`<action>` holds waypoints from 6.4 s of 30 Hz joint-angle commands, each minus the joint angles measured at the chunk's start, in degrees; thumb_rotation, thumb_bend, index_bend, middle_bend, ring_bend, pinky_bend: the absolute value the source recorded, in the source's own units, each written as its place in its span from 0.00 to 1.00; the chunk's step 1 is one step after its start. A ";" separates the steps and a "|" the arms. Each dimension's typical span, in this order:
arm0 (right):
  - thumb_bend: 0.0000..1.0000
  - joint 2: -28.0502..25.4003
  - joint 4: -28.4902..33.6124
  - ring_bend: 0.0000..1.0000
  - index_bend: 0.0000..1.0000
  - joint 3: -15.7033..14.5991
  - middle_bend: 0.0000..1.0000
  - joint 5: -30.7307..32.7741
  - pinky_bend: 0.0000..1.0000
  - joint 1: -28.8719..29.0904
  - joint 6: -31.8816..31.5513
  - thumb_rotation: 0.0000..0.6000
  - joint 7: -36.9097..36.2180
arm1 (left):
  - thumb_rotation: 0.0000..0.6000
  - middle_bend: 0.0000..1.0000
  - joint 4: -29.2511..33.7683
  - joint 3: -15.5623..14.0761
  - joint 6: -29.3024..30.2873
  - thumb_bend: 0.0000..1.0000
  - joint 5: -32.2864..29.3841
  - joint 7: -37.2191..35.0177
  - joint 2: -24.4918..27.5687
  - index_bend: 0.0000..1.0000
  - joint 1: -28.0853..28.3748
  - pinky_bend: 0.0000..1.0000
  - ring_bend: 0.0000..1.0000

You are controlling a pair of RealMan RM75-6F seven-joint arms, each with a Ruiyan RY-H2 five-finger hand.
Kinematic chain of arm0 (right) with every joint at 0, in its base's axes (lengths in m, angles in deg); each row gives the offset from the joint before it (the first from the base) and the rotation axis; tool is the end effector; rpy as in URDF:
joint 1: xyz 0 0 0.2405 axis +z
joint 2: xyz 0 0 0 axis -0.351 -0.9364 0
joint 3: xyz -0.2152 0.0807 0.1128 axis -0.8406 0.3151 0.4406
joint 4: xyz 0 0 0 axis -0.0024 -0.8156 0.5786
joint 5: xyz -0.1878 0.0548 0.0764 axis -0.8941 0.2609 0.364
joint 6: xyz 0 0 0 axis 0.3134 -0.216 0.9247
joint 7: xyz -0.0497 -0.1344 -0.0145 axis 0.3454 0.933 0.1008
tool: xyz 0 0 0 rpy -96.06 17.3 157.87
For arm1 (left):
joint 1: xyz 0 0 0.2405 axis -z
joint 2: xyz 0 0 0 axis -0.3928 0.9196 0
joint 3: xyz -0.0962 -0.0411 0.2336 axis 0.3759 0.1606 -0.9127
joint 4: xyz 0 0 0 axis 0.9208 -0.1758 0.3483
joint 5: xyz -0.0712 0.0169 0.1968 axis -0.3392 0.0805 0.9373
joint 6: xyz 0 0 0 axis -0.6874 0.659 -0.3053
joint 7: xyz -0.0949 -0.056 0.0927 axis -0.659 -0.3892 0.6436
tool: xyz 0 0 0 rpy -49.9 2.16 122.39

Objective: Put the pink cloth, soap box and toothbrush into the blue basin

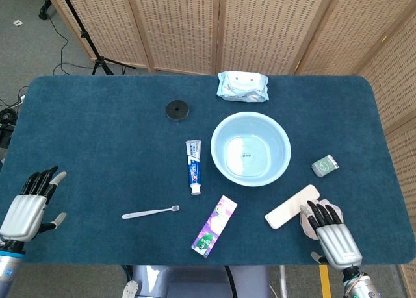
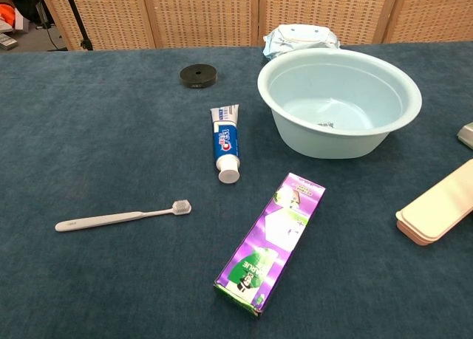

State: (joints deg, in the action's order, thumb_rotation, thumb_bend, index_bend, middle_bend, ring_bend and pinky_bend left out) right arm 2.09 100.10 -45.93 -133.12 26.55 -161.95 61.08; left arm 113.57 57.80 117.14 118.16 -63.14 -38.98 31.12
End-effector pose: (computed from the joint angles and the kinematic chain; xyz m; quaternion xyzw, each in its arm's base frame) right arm -0.2633 -0.1412 0.0853 0.7159 -0.4114 0.2779 0.4910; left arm -0.2843 0.1802 0.1326 -0.6449 -0.4067 -0.3612 0.5369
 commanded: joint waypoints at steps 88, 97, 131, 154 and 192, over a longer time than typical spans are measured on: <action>0.21 -1.27 0.18 0.54 0.73 13.89 0.51 20.62 0.54 16.66 7.04 1.00 14.31 | 1.00 0.00 1.72 -1.08 0.06 0.24 2.32 -1.04 0.73 0.00 -0.15 0.00 0.00; 0.21 -2.71 5.87 0.55 0.73 17.99 0.52 26.17 0.54 21.36 7.51 1.00 17.91 | 1.00 0.00 1.84 -1.09 0.20 0.24 2.31 -1.87 1.17 0.00 -0.25 0.00 0.00; 0.11 18.82 -14.30 0.02 0.17 20.34 0.00 48.45 0.31 42.47 15.69 1.00 24.10 | 1.00 0.00 -0.83 -1.02 -4.39 0.24 -0.78 -3.51 -0.41 0.00 1.40 0.00 0.00; 0.10 0.40 10.66 0.00 0.07 13.49 0.00 41.56 0.16 35.33 1.99 1.00 24.64 | 1.00 0.00 -0.03 -1.12 -3.10 0.24 0.00 -3.45 0.30 0.00 1.06 0.00 0.00; 0.10 3.96 0.90 0.06 0.31 -0.14 0.13 11.09 0.16 15.44 2.86 1.00 1.24 | 1.00 0.00 1.32 -2.50 -2.37 0.24 2.65 -0.68 -0.26 0.00 0.70 0.00 0.00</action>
State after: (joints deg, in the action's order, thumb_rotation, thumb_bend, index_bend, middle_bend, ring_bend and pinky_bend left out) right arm 5.61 101.44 -46.80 -122.41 41.31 -160.07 62.16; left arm 114.89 55.30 114.76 120.82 -63.81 -39.24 31.82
